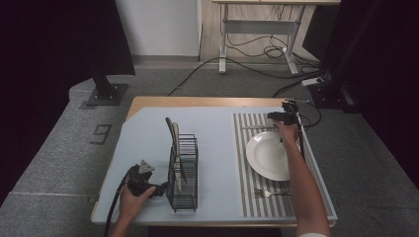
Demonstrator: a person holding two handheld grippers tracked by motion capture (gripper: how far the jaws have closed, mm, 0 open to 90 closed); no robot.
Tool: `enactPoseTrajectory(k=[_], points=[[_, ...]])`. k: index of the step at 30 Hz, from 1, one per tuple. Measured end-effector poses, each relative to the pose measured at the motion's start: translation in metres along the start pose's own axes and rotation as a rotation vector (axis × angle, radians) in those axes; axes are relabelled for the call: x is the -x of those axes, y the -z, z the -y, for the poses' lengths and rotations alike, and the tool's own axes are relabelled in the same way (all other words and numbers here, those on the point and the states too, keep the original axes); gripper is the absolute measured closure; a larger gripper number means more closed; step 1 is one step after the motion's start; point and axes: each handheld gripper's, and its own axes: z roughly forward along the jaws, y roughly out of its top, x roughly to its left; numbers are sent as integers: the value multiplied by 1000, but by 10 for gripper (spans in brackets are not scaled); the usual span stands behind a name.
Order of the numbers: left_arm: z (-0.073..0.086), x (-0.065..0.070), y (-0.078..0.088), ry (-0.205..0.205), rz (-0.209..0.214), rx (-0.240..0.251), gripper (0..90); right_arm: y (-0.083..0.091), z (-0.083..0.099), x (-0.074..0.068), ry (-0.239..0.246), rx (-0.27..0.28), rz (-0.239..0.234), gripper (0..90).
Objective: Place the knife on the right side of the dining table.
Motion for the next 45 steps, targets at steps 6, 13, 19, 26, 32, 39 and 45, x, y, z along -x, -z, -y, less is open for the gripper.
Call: enactPoseTrajectory(k=[6, 13, 19, 26, 32, 39, 45], points=[[0, 0, 0, 0, -1, 1, 14, 17, 6, -7, 30, 14, -50, 413], [0, 0, 0, 0, -1, 1, 14, 37, 21, -8, 61, 40, -94, 410], [0, 0, 0, 0, 0, 0, 14, 64, 38, -18, 123, 74, -151, 410], [0, 0, 0, -1, 0, 0, 14, 93, 59, -37, 178, 115, -249, 410], [0, 0, 0, -1, -1, -1, 14, 119, 86, -65, 264, 132, -343, 405], [0, 0, 0, 0, -1, 1, 14, 138, 119, -95, 358, 139, -423, 397], [0, 0, 0, -1, -1, 1, 14, 140, 150, -119, 419, 111, -487, 395]])
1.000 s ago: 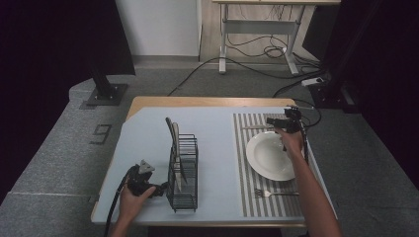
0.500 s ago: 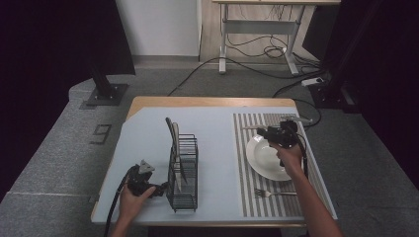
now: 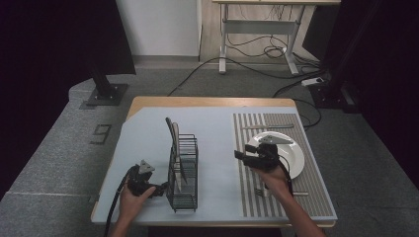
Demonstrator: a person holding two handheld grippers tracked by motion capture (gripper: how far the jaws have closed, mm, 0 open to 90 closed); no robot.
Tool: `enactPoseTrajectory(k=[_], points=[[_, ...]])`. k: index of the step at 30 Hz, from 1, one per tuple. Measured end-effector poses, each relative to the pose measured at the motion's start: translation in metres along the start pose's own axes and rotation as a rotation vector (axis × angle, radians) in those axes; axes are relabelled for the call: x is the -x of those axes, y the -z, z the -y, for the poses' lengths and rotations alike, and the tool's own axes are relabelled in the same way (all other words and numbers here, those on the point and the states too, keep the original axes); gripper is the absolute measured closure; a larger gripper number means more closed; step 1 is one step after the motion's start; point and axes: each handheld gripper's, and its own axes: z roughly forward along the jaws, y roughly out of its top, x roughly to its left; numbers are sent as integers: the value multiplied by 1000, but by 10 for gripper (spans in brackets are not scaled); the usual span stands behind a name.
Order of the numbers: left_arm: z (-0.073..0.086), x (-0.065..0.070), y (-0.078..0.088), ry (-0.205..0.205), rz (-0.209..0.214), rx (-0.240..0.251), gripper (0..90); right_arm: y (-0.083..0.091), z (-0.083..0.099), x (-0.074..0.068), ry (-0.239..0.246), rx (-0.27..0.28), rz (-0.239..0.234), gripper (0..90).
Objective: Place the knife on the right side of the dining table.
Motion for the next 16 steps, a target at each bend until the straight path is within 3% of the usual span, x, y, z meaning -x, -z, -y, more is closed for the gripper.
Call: enactPoseTrajectory(k=[3, 6, 11, 16], points=[[0, 0, 0, 0, 0, 0, 14, -10, 10, -8, 22, -35, -19, 391], [0, 0, 0, 0, 0, 0, 14, -16, 15, -7, 11, -54, -24, 391], [0, 0, 0, 0, 0, 0, 14, -17, 18, -4, -1, -49, -18, 391], [0, 0, 0, -2, -1, 0, 15, -16, 21, -11, 30, -36, -11, 385]])
